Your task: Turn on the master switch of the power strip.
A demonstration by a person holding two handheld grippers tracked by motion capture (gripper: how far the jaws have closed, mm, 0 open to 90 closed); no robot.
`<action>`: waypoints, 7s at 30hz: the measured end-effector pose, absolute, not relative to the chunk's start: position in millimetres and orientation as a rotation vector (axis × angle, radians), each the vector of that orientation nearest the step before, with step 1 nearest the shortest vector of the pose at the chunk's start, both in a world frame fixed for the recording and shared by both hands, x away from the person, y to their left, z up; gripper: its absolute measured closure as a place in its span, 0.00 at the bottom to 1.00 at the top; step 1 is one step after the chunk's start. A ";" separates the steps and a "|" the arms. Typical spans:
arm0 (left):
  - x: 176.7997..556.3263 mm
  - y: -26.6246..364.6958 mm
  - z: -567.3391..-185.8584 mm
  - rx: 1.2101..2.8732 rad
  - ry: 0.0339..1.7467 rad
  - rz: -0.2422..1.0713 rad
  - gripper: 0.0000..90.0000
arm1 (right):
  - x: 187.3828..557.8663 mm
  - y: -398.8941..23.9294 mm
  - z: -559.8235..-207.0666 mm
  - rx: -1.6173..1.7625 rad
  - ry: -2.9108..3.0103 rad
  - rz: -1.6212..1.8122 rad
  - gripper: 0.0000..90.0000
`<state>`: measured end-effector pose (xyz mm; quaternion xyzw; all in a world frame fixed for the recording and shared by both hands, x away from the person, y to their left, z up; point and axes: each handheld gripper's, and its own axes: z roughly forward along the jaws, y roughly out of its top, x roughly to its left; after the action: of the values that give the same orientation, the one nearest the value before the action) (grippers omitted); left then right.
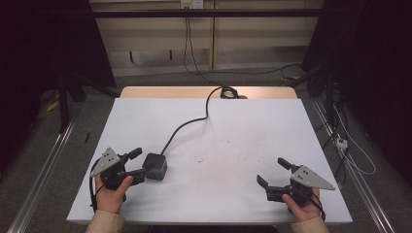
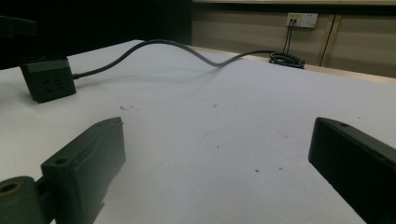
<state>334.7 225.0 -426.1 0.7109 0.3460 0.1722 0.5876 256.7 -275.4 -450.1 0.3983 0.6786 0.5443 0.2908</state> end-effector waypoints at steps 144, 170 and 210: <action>336.0 222.9 -432.8 1.831 0.823 0.290 1.00 | 255.8 -274.8 -449.7 1.043 1.817 1.448 0.05; 335.1 222.5 -434.0 1.830 0.827 0.296 1.00 | 255.8 -275.2 -449.9 1.047 1.813 1.453 0.05; 336.5 223.3 -434.5 1.824 0.856 0.267 1.00 | 255.4 -275.1 -449.7 1.046 1.809 1.444 0.05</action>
<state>336.5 223.3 -434.5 0.7628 0.3580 0.1117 0.5267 255.4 -275.1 -449.7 0.3934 0.6802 0.5431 0.2961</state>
